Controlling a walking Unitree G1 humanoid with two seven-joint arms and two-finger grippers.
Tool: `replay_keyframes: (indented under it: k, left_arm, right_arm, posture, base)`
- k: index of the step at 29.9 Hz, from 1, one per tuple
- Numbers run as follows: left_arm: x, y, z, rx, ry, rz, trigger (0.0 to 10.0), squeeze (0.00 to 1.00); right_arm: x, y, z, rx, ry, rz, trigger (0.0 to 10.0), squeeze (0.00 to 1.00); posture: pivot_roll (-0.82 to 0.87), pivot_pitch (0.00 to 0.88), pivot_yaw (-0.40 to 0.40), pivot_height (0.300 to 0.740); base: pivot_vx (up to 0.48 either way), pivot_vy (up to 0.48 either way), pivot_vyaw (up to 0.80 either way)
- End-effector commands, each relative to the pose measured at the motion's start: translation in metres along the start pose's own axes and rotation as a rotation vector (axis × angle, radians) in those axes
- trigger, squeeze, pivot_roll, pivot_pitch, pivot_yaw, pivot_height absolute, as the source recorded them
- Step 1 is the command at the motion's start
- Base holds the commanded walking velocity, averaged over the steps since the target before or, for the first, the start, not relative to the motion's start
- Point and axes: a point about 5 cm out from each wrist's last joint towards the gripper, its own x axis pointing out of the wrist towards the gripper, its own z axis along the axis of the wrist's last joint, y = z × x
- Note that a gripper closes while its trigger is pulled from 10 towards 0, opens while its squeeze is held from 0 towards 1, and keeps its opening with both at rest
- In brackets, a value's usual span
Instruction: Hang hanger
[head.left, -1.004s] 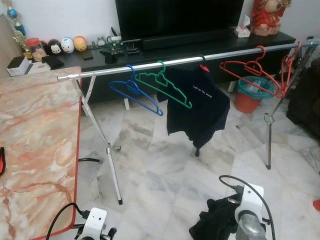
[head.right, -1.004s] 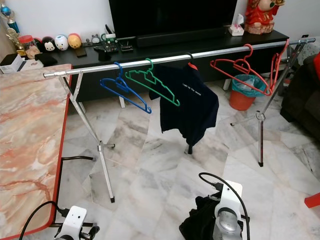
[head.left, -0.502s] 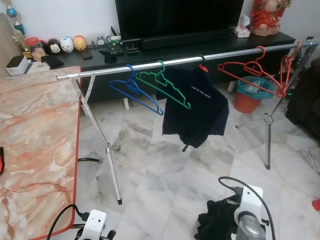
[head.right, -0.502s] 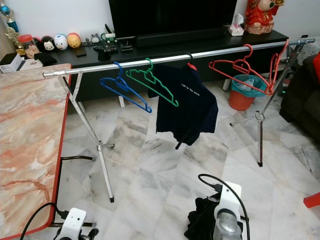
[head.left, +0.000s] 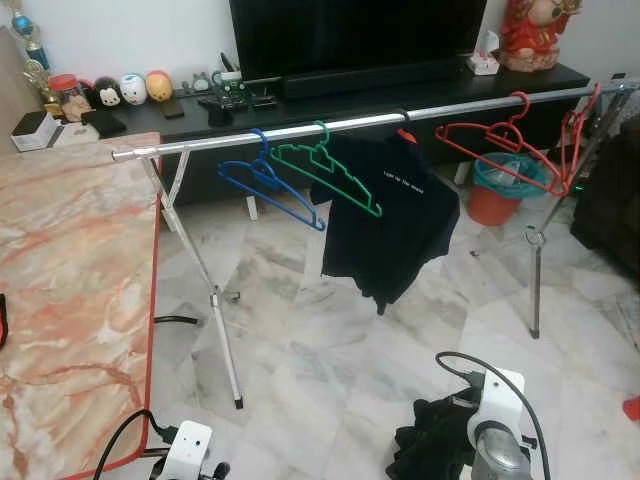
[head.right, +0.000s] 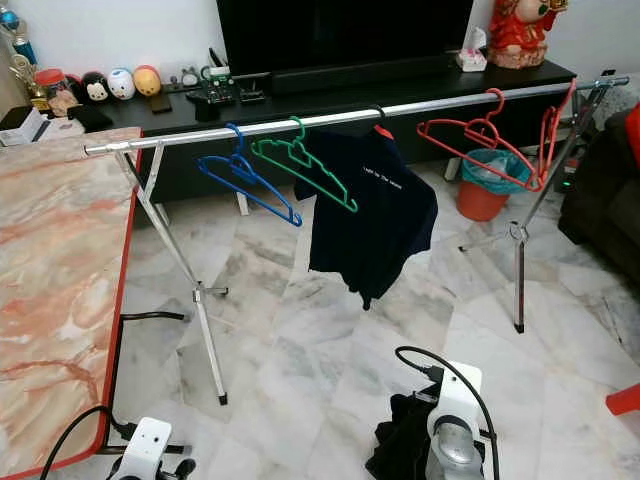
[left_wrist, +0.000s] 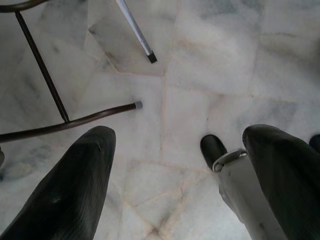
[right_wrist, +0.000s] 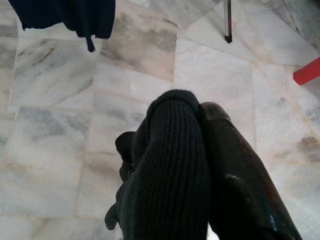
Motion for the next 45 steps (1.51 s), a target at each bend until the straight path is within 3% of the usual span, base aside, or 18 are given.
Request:
replay_keyframes:
  k: [1, 45]
  left_arm:
    - [-0.0040, 0.0043, -0.0122, -0.011, 0.048, 0.018, 10.0, 0.00]
    - [-0.0035, 0.0037, -0.0103, -0.008, 0.039, 0.017, 10.0, 0.00]
  right_arm:
    - [0.0017, 0.0003, 0.0058, 0.001, -0.018, 0.000, 10.0, 0.00]
    - [0.0034, -0.0017, 0.0126, 0.008, -0.052, -0.005, 10.0, 0.00]
  posture:
    - [-0.08, 0.000, 0.028, 0.740]
    - [-0.08, 0.000, 0.029, 0.740]
  base:
    - [0.000, -0.259, 0.00]
    - [0.000, -0.315, 0.00]
